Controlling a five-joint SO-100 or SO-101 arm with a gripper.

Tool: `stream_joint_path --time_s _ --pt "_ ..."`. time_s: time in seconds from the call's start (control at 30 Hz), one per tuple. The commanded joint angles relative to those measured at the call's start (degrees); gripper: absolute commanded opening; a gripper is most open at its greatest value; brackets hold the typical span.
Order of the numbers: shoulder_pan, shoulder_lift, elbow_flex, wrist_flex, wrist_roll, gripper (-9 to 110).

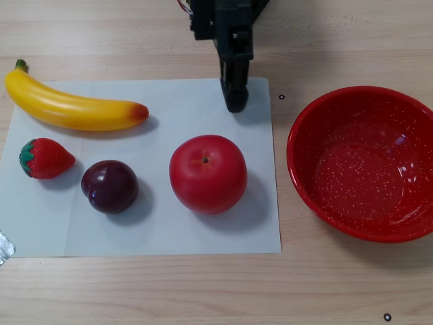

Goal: Grasp the banana and put it in the red bowl.

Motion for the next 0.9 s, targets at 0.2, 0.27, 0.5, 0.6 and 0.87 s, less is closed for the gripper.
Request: stream_joint_path --time_s 0.2,0.27,0.5,0.6,0.87 --pt "-3.3 -12.0 -25.7 13.4 3.3 0" --pt "-5.2 -15.5 -31.2 16.3 3.6 0" --pt "-12.4 -29.2 -51.5 25.6 6.9 0" --pt "-15.8 -35.3 -60.3 29.2 9.4 0" --pt "-27.1 -50.0 -81.5 37.9 14.2 0"
